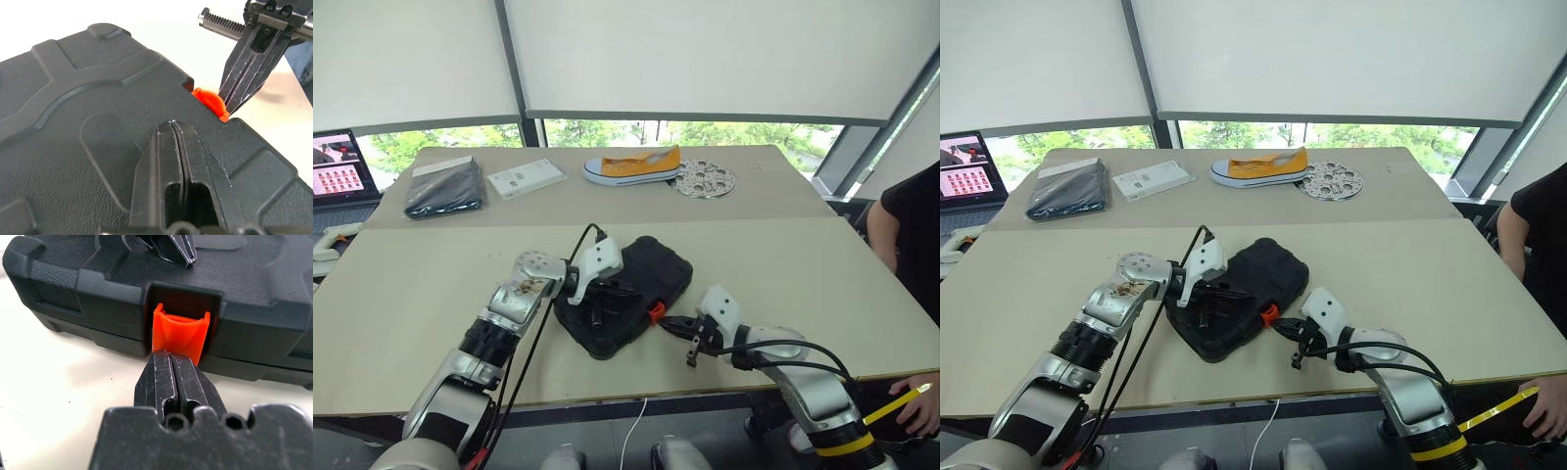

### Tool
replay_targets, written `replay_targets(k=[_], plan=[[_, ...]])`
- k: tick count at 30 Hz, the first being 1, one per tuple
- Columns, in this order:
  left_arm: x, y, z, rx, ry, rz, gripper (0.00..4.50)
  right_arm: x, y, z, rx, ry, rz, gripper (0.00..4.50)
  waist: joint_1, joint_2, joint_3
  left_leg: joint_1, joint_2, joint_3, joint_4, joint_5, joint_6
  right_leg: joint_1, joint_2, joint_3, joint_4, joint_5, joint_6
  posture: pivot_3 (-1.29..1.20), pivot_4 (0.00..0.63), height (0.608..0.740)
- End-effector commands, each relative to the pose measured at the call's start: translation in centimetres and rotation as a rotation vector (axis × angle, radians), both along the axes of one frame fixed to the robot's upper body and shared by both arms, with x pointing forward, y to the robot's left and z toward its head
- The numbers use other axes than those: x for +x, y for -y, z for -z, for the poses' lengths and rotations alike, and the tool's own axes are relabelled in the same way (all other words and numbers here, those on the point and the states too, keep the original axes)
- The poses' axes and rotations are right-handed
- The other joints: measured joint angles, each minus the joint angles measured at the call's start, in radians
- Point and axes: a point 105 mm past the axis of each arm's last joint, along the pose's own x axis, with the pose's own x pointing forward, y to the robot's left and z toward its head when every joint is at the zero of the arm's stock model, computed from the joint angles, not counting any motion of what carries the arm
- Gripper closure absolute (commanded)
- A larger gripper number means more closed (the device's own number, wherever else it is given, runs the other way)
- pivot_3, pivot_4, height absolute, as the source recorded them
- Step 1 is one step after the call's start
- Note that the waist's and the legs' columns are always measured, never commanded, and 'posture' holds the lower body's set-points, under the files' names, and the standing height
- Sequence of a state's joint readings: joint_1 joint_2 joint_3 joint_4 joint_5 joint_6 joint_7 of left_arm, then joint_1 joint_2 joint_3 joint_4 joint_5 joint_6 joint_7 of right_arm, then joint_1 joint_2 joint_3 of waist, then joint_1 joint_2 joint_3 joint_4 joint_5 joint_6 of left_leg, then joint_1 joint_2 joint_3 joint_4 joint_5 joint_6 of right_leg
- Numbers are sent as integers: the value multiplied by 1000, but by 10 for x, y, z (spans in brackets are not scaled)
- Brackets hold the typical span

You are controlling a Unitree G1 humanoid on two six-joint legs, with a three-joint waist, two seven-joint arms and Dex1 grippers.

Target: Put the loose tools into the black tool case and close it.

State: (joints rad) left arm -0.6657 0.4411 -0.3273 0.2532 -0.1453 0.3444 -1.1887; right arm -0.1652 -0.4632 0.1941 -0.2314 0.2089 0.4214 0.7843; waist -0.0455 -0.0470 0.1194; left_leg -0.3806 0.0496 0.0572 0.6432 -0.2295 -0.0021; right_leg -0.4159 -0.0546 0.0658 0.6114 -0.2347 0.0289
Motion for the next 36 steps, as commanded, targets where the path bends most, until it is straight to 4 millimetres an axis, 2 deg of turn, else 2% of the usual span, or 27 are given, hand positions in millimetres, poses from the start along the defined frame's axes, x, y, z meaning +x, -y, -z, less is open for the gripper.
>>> replay_targets(k=[1, 8, 12, 14, 16, 21, 24, 26, 29, 34, 36], plan=[[-27, -15, 79, 211, -262, -25, 4423, 10, -13, -18, 32, 66, -7, 4500, -1, 0, 0, 1, 0, 0, 0, 0, 0, 0, 0, 0, 0, 0, 0, 0, 150, 740], [-26, -16, 79, 215, -263, -29, 4423, 19, -15, -24, 41, 115, 9, 4500, 1, 0, 0, 1, 0, 0, 0, 0, 0, -3, -1, 0, 0, 0, 0, 0, 150, 740], [-25, -17, 73, 168, -239, -36, 4423, 10, -11, -26, 42, 117, -18, 4500, 2, 0, 0, -2, -1, 0, 0, 0, 0, -4, -1, 0, 0, 1, 0, 0, 150, 740], [-24, -18, 63, 101, -205, -35, 4423, 3, -4, -26, 36, 119, -21, 4500, 2, 1, 0, -4, -1, 0, 0, 0, 0, -4, -2, 0, 0, 1, 0, 0, 150, 740], [-22, -24, 45, 1, -130, -23, 4423, -5, 10, -25, 17, 120, -18, 4500, 3, 3, 0, -5, -2, 0, 0, 0, 0, -4, -2, 0, 0, 3, -1, 0, 150, 740], [-19, -49, 5, -191, 63, -32, 4423, -23, 33, -29, 2, 143, -31, 4500, 1, 7, 1, -8, -2, 1, -3, -3, 7, -6, 1, 0, 1, 3, -1, 0, 150, 740], [-19, -73, -24, -271, 150, -75, 3673, -32, 49, -35, -14, 180, -41, 4500, 4, 9, 5, -9, 0, 2, -3, -6, 10, -7, 5, 0, 1, 1, -1, 0, 150, 740], [-21, -95, -42, -289, 199, -116, 2869, -36, 64, -40, -16, 205, -29, 4500, 4, 10, 13, -12, 0, 2, -3, -7, 11, -8, 6, 0, 1, 1, -1, 0, 150, 740], [-23, -131, -51, -244, 241, -218, 1760, -37, 85, -50, -11, 242, 6, 3656, 3, 10, 25, -14, 1, 2, -3, -7, 11, -10, 8, 1, 0, 1, -1, 0, 150, 740], [-32, -198, -31, -51, 250, -471, 23, -39, 108, -52, -97, 321, -3, 1953, 11, 9, 29, -17, 0, 4, -3, -8, 10, -13, 4, -1, 0, 1, -1, 0, 150, 740], [-43, -220, -24, -22, 255, -539, 0, -40, 114, -52, -143, 382, -39, 1302, 17, 8, 29, -18, -1, 6, -3, -8, 10, -13, 2, -1, 0, 1, -1, 0, 150, 740]])
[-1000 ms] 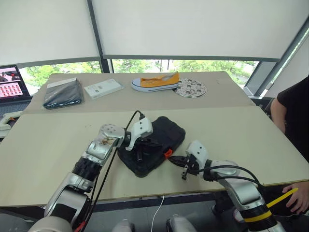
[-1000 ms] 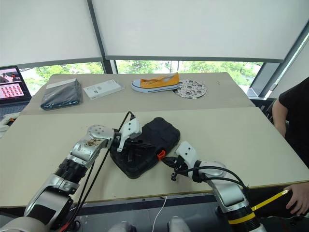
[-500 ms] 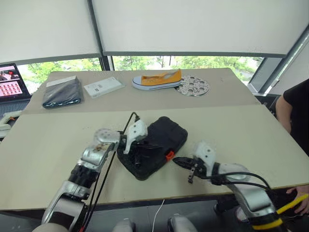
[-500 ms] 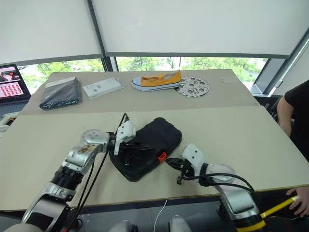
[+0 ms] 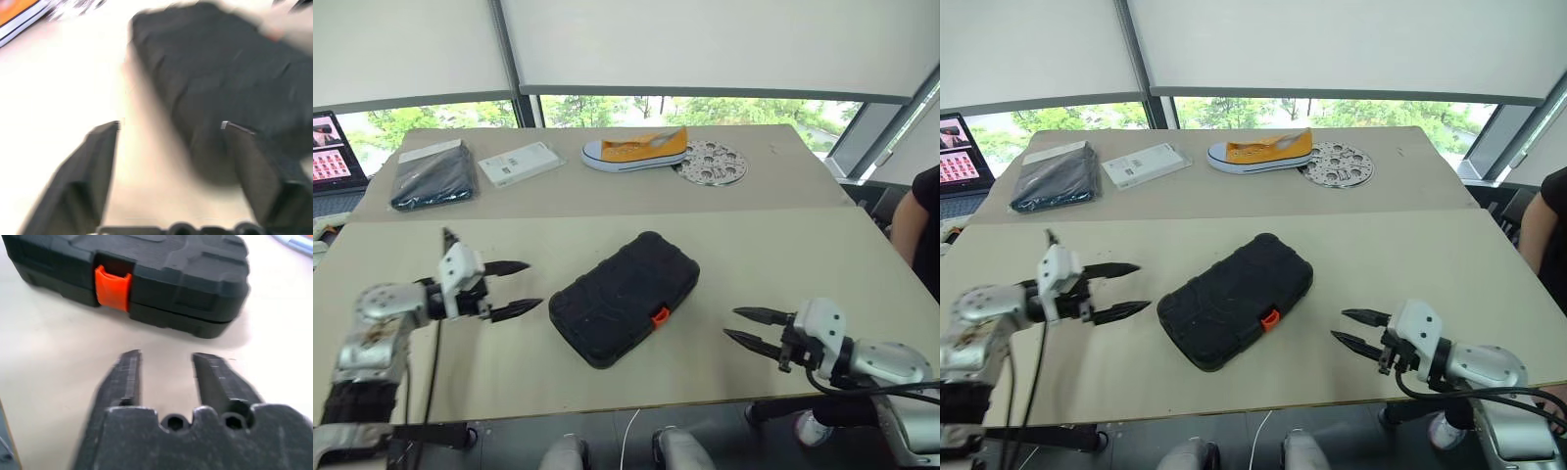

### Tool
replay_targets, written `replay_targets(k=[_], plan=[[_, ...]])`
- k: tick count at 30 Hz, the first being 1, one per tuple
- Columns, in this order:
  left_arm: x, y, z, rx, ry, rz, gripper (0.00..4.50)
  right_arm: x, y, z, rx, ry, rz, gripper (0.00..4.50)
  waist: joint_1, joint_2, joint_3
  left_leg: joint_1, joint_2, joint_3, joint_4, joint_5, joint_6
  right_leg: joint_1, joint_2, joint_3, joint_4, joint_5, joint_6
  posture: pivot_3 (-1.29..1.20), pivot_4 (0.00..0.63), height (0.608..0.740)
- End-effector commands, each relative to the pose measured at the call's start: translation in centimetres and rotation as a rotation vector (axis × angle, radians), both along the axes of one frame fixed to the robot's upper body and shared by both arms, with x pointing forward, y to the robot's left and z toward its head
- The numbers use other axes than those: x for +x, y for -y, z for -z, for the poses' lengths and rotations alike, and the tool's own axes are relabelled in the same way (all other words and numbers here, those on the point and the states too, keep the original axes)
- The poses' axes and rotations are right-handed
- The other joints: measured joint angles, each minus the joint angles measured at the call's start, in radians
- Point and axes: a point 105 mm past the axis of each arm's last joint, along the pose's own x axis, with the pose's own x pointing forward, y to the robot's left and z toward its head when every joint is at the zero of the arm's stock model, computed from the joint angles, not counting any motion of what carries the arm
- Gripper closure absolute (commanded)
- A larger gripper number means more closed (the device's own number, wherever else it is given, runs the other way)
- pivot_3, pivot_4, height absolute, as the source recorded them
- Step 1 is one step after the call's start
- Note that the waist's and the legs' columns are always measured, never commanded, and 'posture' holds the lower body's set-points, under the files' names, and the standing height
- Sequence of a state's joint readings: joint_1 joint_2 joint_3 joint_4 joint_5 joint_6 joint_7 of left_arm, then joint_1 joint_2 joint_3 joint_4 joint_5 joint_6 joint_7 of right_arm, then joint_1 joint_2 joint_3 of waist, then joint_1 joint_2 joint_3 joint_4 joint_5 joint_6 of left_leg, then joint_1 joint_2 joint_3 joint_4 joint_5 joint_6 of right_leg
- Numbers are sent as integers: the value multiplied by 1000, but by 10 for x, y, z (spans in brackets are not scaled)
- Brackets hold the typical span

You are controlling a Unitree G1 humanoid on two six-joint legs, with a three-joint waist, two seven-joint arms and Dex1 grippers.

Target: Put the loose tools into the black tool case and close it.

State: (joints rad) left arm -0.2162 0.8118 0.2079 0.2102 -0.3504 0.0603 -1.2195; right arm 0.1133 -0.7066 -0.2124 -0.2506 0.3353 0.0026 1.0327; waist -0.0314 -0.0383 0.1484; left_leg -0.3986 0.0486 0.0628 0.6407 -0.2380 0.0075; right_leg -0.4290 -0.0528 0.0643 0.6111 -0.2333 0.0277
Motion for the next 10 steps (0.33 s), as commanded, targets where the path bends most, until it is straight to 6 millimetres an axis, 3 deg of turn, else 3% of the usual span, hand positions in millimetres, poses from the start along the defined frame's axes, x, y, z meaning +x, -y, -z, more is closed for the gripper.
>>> replay_targets(k=[1, 4, 10], plan=[[-14, -38, 3, 75, 47, -131, 0, -3, 11, -10, -68, 114, -49, 908, 2, 0, 1, 0, -1, 1, 0, 0, 0, 0, -1, 0, 0, 0, 0, 0, 150, 740], [-24, -48, 7, 109, 84, -180, 0, 0, 21, -12, -30, 74, -22, 11, 12, -3, 2, -1, -3, 3, 0, -1, -1, -1, -6, 0, 0, 0, 0, 0, 150, 740], [-32, -52, 14, 157, 120, -224, 0, 9, 33, -13, -69, 96, -16, 11, 31, -4, 3, -2, -3, 4, 2, -1, -1, -1, -8, 0, 0, 2, 1, 0, 150, 740]])
